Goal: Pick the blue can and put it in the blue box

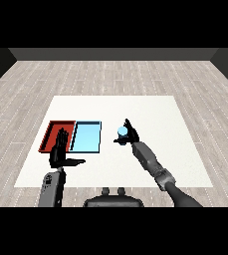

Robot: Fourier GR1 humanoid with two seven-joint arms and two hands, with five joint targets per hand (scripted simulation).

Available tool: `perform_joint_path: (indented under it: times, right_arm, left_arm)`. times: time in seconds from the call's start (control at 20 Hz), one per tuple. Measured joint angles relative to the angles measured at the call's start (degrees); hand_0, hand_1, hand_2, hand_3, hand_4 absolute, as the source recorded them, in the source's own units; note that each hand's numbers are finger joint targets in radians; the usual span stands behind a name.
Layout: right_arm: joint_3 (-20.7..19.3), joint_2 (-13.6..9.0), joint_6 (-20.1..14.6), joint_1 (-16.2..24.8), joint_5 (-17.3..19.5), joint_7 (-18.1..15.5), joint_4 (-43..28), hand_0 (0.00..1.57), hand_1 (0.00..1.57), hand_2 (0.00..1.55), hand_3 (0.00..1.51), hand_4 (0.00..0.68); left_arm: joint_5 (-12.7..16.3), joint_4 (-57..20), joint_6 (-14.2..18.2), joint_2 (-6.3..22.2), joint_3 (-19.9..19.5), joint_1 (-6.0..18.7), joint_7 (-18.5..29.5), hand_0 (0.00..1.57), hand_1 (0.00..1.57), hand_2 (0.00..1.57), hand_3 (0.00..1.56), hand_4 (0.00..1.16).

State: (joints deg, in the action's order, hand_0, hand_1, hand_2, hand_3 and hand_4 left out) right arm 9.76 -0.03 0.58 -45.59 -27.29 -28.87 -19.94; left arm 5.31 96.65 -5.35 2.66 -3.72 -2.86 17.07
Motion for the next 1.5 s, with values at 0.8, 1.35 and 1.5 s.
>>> perform_joint_path:
  times: [0.8,1.35,1.5]
  right_arm:
    - [12.3,0.0,-14.3,-4.3,-5.2,5.3,4.8,1.50,1.50,1.54,1.50,0.533]
    - [18.4,-0.1,-21.3,-5.5,-3.8,8.1,3.9,1.51,1.51,1.49,1.42,0.559]
    - [17.8,-1.5,-19.8,-6.3,-2.3,8.0,2.1,1.50,1.50,1.46,1.40,0.553]
  left_arm:
    - [1.2,1.2,0.0,0.4,-1.5,-0.6,-0.5,0.00,0.00,0.00,0.00,0.00]
    - [1.1,1.7,-0.1,0.1,-0.9,-0.8,-0.9,0.00,0.00,0.00,0.00,0.00]
    - [0.1,-0.3,0.2,-0.1,-0.3,0.8,-0.4,0.00,0.00,0.00,0.00,0.00]
